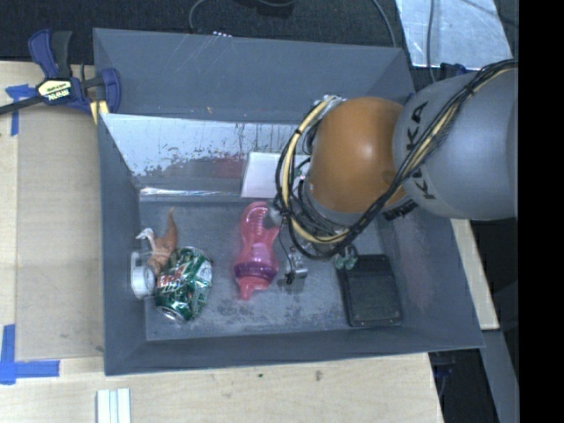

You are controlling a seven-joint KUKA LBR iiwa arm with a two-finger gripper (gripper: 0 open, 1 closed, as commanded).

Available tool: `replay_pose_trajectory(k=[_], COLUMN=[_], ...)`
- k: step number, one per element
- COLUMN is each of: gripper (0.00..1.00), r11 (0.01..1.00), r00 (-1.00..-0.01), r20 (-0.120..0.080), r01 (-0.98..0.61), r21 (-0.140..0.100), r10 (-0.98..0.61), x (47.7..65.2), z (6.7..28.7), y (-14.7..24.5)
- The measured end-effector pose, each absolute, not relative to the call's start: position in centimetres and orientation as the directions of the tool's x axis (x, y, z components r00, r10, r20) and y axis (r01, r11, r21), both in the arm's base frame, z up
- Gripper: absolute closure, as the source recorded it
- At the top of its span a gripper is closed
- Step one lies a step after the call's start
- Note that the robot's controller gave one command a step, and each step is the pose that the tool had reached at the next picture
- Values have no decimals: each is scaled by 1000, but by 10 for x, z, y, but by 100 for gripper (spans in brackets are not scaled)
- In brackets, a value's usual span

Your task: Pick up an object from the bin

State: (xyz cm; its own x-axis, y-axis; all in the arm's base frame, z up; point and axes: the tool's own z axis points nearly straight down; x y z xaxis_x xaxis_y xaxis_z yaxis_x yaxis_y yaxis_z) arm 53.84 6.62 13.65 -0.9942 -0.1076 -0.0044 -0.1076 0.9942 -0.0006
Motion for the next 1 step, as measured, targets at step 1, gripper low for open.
replay_pose_trajectory(k=[1], gripper=[0], r11=[962], r00=[-962], r20=[-9], r01=[-273], r21=[-1], r10=[-273], x=[529], z=[110], y=[66])
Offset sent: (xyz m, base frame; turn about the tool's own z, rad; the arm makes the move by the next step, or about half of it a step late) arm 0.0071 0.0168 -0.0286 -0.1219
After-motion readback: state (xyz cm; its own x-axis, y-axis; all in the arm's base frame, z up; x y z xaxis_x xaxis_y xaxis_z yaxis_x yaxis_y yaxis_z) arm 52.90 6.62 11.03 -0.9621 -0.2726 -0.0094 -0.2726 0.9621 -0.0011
